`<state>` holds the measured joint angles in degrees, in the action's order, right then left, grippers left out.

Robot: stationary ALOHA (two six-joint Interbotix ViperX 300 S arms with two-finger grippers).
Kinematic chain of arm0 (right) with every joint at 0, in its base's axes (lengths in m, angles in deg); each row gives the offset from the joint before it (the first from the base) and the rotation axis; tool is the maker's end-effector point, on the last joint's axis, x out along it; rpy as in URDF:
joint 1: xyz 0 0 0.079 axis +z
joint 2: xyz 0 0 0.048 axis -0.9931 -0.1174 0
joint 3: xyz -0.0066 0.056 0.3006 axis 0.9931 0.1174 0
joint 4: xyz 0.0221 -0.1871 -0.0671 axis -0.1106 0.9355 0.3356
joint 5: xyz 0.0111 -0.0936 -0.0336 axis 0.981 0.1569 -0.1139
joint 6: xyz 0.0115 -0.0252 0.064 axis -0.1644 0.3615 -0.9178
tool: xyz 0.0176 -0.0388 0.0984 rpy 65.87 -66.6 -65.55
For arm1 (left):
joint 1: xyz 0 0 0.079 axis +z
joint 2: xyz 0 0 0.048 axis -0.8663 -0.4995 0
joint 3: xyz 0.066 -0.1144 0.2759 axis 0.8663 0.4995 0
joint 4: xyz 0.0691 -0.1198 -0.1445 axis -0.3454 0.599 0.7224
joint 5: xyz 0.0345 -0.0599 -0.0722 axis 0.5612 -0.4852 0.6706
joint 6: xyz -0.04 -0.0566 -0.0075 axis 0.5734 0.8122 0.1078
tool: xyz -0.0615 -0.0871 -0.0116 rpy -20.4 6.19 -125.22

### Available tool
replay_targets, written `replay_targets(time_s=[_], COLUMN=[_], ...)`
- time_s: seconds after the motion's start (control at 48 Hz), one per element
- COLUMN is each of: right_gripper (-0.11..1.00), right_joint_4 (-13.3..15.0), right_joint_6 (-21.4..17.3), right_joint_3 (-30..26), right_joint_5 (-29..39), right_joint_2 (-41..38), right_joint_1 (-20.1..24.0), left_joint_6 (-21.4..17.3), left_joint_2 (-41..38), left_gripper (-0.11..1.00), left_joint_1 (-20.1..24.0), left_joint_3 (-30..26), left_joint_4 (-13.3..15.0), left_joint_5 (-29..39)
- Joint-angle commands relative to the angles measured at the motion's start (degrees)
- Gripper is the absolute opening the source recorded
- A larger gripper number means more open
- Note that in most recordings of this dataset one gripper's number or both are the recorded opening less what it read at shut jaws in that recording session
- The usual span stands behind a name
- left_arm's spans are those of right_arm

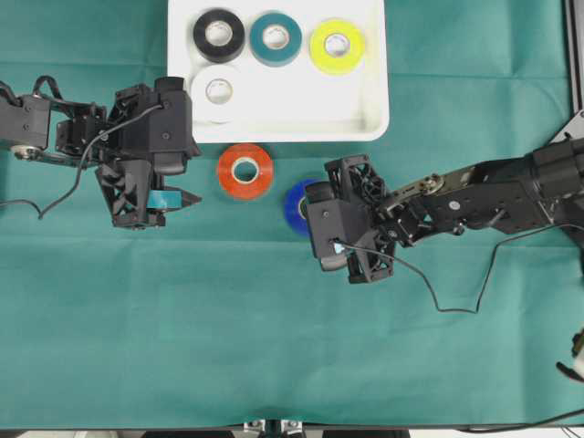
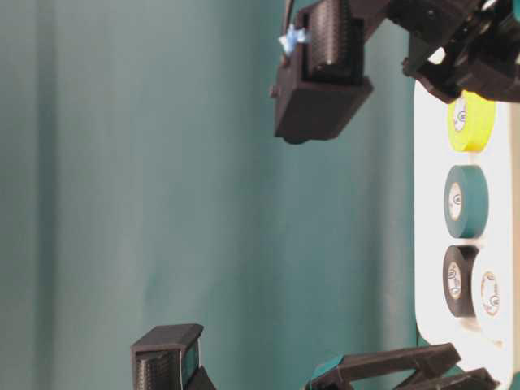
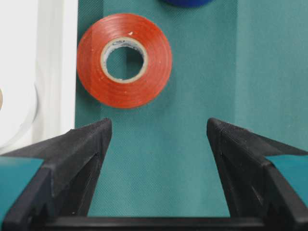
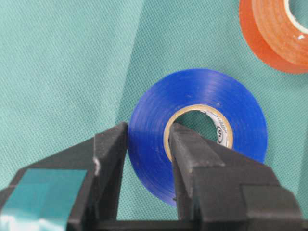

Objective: Put the tape alternately from left to right into the white case.
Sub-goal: 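Lower the right gripper into the blue tape roll and close it, then carry the blue tape with the right gripper into the tray below the yellow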

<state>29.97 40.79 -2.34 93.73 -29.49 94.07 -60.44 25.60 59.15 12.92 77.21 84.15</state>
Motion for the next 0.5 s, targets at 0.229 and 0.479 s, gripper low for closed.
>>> replay_targets(time_s=[0.229, 0.479], right_gripper=[0.27, 0.27], right_joint_4=[0.09, 0.09], right_joint_6=[0.0, 0.09], right_joint_3=[-0.62, -0.26], right_joint_5=[-0.18, 2.64], right_joint_2=[5.62, 11.34], right_joint_1=[0.35, 0.35], left_joint_6=[0.0, 0.0], left_joint_2=[0.62, 0.62], left_gripper=[0.9, 0.9], left_joint_1=[-0.18, -0.18], left_joint_3=[-0.53, -0.53], left_joint_4=[0.09, 0.09], left_joint_5=[-0.44, -0.35])
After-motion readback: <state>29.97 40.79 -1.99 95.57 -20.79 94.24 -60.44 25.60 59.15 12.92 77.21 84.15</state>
